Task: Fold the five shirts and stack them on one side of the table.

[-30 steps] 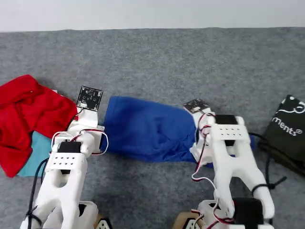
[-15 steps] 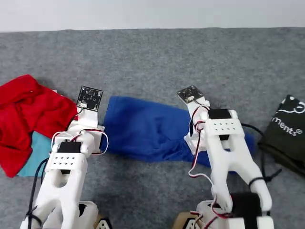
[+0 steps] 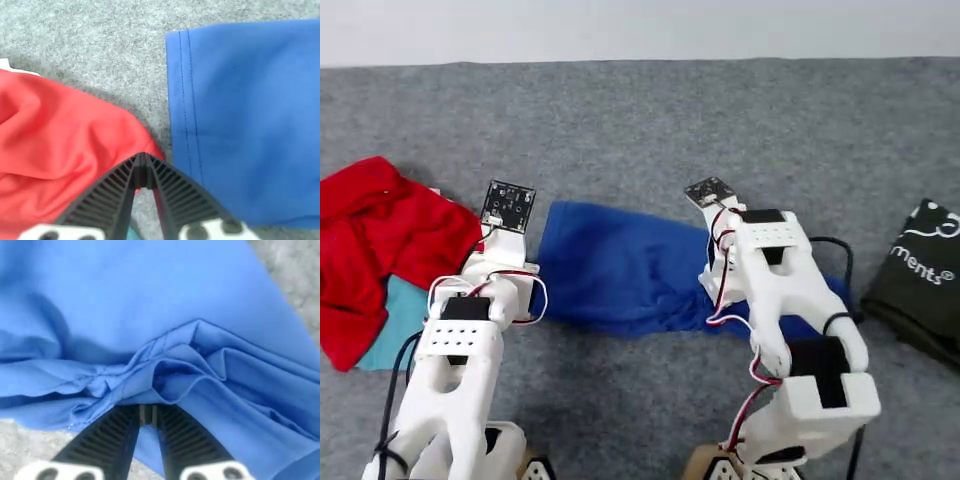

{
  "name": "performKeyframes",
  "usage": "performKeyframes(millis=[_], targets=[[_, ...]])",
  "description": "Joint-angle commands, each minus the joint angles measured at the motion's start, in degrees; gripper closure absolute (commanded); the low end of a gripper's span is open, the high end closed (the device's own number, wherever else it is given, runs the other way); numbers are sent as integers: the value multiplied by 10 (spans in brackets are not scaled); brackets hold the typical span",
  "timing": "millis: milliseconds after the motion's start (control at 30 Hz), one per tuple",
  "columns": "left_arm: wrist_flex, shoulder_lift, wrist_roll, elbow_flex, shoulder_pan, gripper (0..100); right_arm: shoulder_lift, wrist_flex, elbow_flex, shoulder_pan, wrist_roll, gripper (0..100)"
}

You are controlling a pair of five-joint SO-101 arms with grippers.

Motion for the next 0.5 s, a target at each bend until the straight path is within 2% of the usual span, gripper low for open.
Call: performKeyframes(millis=[0, 200, 333, 467], targets=[[-11, -18, 5, -1, -1, 997, -7, 62, -24, -44, 33, 989], [-12, -18, 5, -1, -1, 997, -92, 153, -85, -91, 32, 989], [-12, -18, 5, -1, -1, 997, -115, 159, -121, -116, 32, 989], [-11, -18, 5, -1, -1, 997, -78, 157, -145, -126, 32, 989]])
